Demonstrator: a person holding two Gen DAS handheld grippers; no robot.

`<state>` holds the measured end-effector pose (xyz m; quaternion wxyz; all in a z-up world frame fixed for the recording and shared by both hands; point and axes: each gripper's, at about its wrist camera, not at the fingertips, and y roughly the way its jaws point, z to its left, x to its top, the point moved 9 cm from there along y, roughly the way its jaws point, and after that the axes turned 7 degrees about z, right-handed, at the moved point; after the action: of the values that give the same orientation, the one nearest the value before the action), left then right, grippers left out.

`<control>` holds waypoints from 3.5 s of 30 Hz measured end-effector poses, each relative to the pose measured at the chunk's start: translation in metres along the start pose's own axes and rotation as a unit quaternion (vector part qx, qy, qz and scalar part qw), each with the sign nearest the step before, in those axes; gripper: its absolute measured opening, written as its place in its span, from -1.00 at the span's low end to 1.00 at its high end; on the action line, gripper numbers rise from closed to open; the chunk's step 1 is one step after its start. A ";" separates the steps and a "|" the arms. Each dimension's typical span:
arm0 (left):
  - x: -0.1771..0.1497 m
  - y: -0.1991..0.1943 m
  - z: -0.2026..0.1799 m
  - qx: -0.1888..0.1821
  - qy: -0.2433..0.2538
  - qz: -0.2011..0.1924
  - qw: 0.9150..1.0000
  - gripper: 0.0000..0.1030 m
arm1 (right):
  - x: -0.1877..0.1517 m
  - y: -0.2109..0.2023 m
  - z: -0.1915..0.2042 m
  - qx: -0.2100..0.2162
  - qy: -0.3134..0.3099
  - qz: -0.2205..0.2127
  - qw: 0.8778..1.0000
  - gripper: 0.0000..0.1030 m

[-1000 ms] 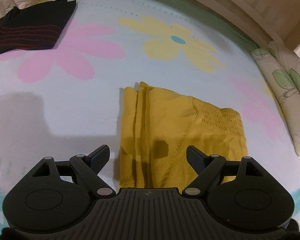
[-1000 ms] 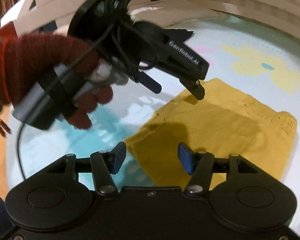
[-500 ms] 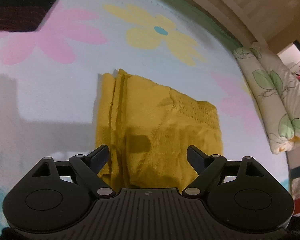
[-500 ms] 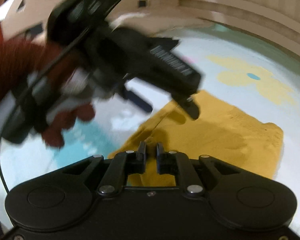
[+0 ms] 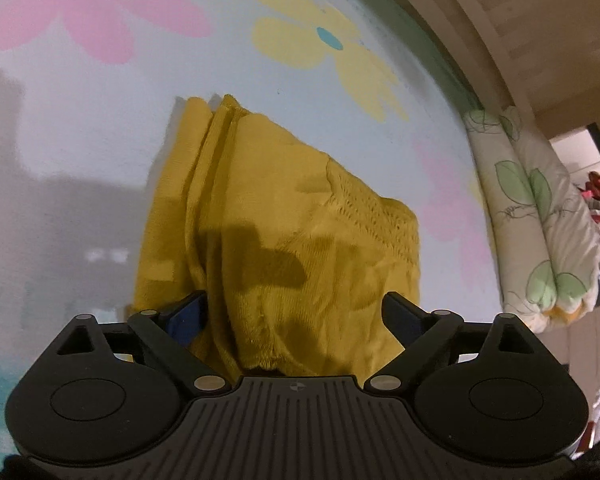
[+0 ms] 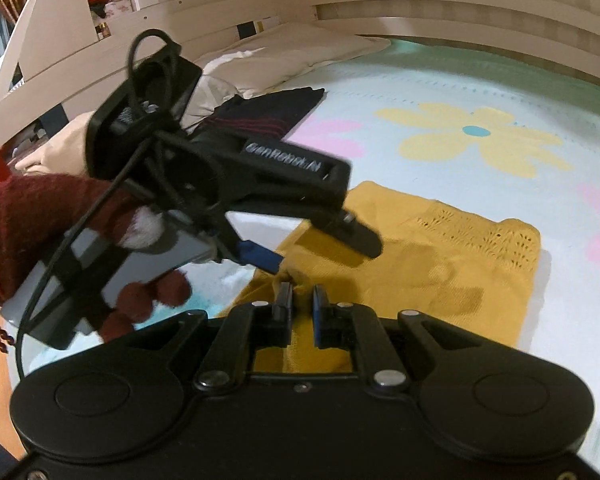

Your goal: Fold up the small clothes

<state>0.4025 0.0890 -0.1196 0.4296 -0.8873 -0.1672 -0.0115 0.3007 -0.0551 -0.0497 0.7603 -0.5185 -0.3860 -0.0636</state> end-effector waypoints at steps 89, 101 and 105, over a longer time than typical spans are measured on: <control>-0.022 -0.029 0.035 0.107 0.105 -0.048 0.988 0.84 | 0.001 0.070 -0.140 0.021 0.210 0.049 0.976 0.59; -0.020 -0.025 0.032 0.077 0.064 -0.042 0.994 0.86 | 0.000 0.076 -0.151 0.127 0.279 0.032 0.951 0.76; -0.018 -0.005 0.015 0.039 0.072 -0.040 0.996 0.97 | 0.004 0.081 -0.147 0.147 0.281 0.021 0.948 0.86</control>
<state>0.3824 0.0978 -0.1280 0.4742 -0.8592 -0.1718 -0.0862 0.4208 -0.1401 -0.1309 0.9070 -0.3699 -0.1509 -0.1331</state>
